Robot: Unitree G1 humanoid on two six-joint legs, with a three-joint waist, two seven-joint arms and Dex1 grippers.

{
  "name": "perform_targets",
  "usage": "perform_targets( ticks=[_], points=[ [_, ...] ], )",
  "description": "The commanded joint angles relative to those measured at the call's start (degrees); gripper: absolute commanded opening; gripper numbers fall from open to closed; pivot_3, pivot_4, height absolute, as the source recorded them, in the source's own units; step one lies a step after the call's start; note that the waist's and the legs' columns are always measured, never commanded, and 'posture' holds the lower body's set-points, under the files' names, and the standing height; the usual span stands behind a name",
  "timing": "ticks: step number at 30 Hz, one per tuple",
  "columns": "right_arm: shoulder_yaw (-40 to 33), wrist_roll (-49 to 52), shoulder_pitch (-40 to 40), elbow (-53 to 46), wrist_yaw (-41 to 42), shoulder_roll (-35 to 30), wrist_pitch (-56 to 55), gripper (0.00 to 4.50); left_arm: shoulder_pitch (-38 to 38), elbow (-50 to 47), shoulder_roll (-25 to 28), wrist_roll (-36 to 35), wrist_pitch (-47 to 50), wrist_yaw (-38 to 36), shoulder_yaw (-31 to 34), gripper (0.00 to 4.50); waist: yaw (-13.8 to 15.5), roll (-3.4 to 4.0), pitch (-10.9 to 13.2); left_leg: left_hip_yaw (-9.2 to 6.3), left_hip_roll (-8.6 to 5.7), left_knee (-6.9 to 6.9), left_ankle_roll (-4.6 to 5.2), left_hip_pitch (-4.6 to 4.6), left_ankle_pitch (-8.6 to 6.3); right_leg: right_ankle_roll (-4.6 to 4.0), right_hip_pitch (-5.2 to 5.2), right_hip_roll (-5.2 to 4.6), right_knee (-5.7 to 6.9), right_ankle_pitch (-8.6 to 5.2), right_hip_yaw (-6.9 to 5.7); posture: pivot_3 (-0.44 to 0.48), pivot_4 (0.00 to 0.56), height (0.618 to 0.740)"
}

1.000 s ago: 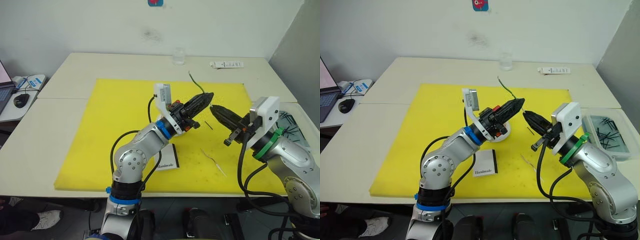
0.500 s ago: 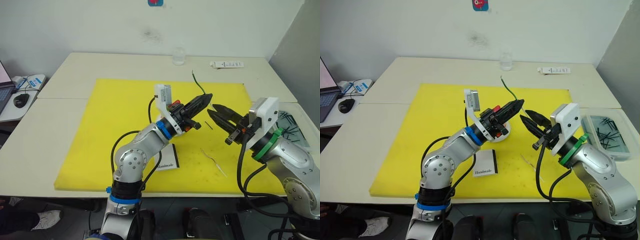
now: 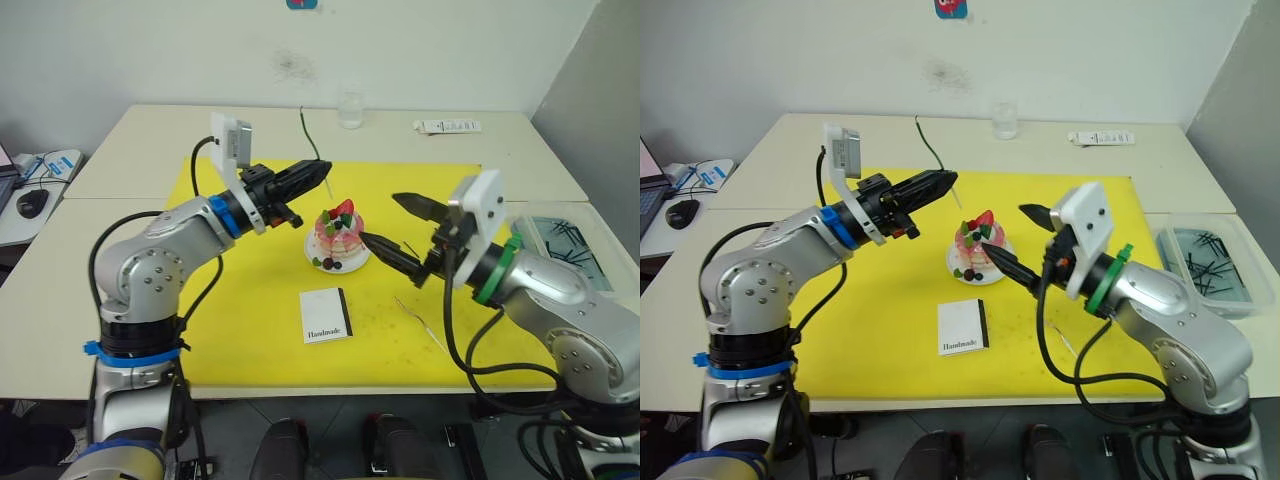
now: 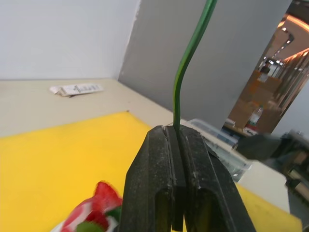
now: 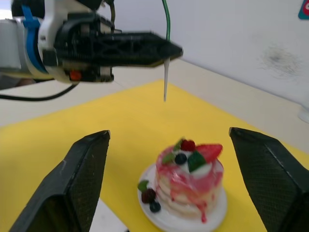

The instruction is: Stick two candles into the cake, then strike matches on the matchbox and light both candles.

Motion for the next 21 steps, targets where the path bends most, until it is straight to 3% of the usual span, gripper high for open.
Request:
perform_targets(
  ticks=[1,12,21],
  points=[
    [3.72,-4.26,-1.37,1.52,-0.64,-1.13,0.33,4.17,-0.99,3.46,0.67,3.88,-3.43,-3.16,-0.76,0.0,0.45,-0.01,0.0,0.02,0.01,0.01,0.0,-0.02,0.0,0.03,0.0,-0.03,-0.03,-0.02,0.0,0.0,0.15,0.74],
    [4.05,-9.33,-2.43,3.68,-2.02,1.25,-0.54,4.17,-2.35,14.46,-4.59,11.25,-9.99,-8.86,-3.44,0.0,0.61,-0.05,0.03,0.1,-0.05,0.08,0.0,-0.22,0.0,0.17,-0.1,-0.39,-0.01,0.02,-0.01,0.0,0.15,0.74],
    [3.38,-9.79,-2.2,2.66,-2.76,1.28,0.97,4.17,-2.56,16.52,-6.58,14.2,-11.71,-11.22,-4.02,0.0,0.6,-0.05,0.03,0.09,-0.03,0.08,0.0,-0.22,0.0,0.17,-0.1,-0.35,-0.01,0.02,-0.01,0.0,0.15,0.74]
  ],
)
